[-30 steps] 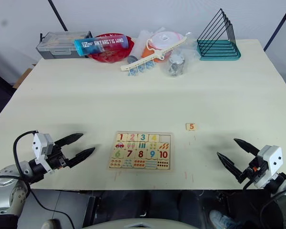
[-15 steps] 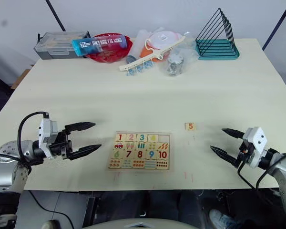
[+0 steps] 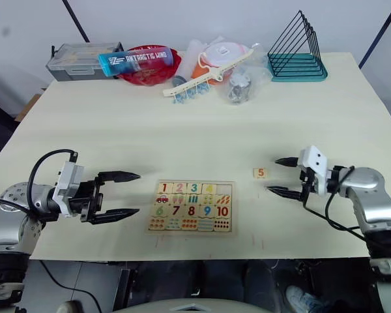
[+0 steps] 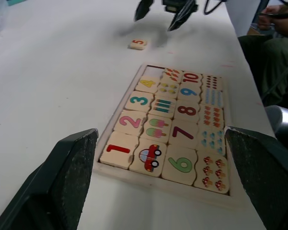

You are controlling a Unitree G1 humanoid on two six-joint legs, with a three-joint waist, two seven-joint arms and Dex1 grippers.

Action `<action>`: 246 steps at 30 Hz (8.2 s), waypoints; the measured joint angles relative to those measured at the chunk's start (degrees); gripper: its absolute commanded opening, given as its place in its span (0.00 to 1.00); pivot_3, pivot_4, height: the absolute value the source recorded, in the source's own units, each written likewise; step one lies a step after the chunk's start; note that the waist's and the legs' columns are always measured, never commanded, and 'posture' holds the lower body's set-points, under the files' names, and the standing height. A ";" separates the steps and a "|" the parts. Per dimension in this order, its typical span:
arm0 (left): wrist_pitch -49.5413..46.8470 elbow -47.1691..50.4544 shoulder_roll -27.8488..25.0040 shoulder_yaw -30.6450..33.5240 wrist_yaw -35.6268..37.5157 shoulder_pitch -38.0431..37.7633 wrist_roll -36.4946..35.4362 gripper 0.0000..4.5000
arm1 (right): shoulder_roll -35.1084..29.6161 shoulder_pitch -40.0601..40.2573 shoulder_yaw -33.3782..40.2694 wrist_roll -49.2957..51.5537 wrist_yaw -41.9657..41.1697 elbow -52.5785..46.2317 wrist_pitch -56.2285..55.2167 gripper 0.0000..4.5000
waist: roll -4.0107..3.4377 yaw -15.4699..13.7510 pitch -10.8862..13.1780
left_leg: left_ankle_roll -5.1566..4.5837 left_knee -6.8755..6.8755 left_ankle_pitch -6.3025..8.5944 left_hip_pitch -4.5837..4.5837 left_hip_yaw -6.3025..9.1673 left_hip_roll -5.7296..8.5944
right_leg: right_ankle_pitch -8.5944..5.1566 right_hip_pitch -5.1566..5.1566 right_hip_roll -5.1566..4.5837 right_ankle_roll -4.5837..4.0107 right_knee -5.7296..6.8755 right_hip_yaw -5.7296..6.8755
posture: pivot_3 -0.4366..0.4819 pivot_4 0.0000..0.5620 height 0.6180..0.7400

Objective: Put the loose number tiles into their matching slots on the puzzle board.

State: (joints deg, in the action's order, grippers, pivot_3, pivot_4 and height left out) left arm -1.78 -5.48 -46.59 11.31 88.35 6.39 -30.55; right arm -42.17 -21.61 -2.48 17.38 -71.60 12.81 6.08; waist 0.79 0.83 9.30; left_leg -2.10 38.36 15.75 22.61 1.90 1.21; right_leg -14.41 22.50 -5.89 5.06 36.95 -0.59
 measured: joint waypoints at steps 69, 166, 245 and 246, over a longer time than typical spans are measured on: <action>9.05 -4.49 -3.78 -5.50 2.03 1.27 -2.32 1.00 | -2.20 -19.81 -25.03 -7.61 11.43 -40.91 57.99 0.20 | -0.03 0.03 0.02 | 0.03 -0.01 -0.02 0.16 0.12 -0.02 | 0.00 0.20 -0.03 -0.02 -0.01 0.10 | 0.48 0.27 1.00; 9.64 -4.70 -3.07 -5.80 2.10 0.64 -2.14 1.00 | 0.80 -15.07 -23.50 -2.66 18.24 -32.51 46.75 0.31 | -0.01 0.11 0.03 | 0.03 -0.04 -0.01 0.21 0.15 0.06 | 0.00 0.22 -0.03 -0.01 -0.05 0.13 | 0.48 0.27 1.00; 9.73 -5.10 -3.20 -5.78 2.12 0.70 -1.97 1.00 | 9.28 0.47 -15.19 -9.64 17.67 -20.95 16.93 0.01 | -0.01 0.07 0.03 | 0.03 -0.03 -0.02 0.16 0.13 0.10 | 0.01 0.19 0.02 -0.01 0.00 0.11 | 0.48 0.27 1.00; 9.73 -5.10 -3.20 -5.78 2.12 0.70 -1.96 1.00 | 9.33 0.47 -15.19 -9.66 17.68 -20.95 16.95 0.01 | -0.01 0.07 0.03 | 0.04 -0.03 -0.02 0.15 0.13 0.10 | 0.01 0.19 0.02 -0.01 0.00 0.11 | 0.48 0.27 1.00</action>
State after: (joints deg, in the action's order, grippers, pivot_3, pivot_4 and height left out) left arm 7.95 -10.58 -49.79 5.52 90.47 7.09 -32.52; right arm -32.83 -21.14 -17.67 7.72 -53.92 -8.14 23.03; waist 0.78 0.90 9.33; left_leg -2.07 38.34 15.73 22.77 2.02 1.31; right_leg -14.40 22.69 -5.87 5.05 36.95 -0.47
